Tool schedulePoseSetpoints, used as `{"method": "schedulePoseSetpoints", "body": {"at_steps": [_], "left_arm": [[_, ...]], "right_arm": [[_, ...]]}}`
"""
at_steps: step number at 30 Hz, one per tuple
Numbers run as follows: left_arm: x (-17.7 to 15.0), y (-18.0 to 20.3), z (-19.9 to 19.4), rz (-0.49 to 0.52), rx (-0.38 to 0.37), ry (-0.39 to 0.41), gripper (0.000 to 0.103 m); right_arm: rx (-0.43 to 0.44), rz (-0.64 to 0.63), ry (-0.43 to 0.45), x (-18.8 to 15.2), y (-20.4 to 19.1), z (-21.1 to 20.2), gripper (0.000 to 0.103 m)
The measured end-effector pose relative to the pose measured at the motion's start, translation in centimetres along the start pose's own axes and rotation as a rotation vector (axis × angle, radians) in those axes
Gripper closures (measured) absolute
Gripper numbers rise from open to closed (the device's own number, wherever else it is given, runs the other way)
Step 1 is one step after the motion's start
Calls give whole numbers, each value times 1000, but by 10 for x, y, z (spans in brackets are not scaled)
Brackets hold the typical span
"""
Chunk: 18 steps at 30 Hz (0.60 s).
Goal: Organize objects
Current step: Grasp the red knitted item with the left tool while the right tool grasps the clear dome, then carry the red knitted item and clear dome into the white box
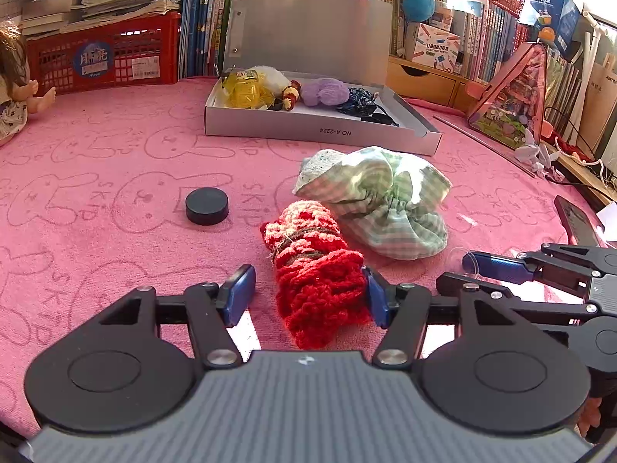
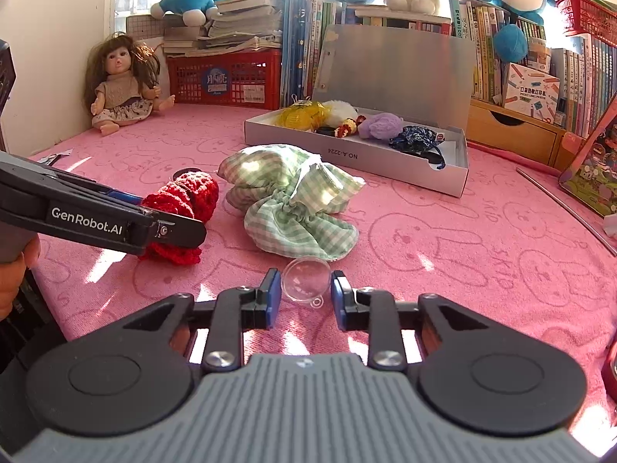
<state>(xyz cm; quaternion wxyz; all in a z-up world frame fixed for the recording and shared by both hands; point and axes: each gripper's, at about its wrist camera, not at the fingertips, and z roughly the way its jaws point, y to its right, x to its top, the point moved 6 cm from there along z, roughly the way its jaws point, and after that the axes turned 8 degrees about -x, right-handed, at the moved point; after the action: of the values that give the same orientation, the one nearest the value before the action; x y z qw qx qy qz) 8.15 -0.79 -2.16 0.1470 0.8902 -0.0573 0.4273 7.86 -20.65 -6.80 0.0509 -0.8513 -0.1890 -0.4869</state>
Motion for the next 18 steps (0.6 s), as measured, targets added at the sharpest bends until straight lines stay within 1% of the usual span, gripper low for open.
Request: {"method": "schedulePoseSetpoints", "body": {"at_steps": [1,2,5,11,18], "left_arm": [[0,1,-1,6,-4,6,41],[0,3,-1,10,-12,11,50],[1,5,-4,19,-12,21,56],[5,2,-9,-2,-10,36,57],[23,1,-18,0,-7,80,57]], "right_arm": [[-1,1,3,1,0,-1,71],[-4,2,6,1,0,-1,71],[-15,11,13,4,2,-3,71],[-41,39,22,14,11,-5,71],[-101,133,14,38,37,1,71]]}}
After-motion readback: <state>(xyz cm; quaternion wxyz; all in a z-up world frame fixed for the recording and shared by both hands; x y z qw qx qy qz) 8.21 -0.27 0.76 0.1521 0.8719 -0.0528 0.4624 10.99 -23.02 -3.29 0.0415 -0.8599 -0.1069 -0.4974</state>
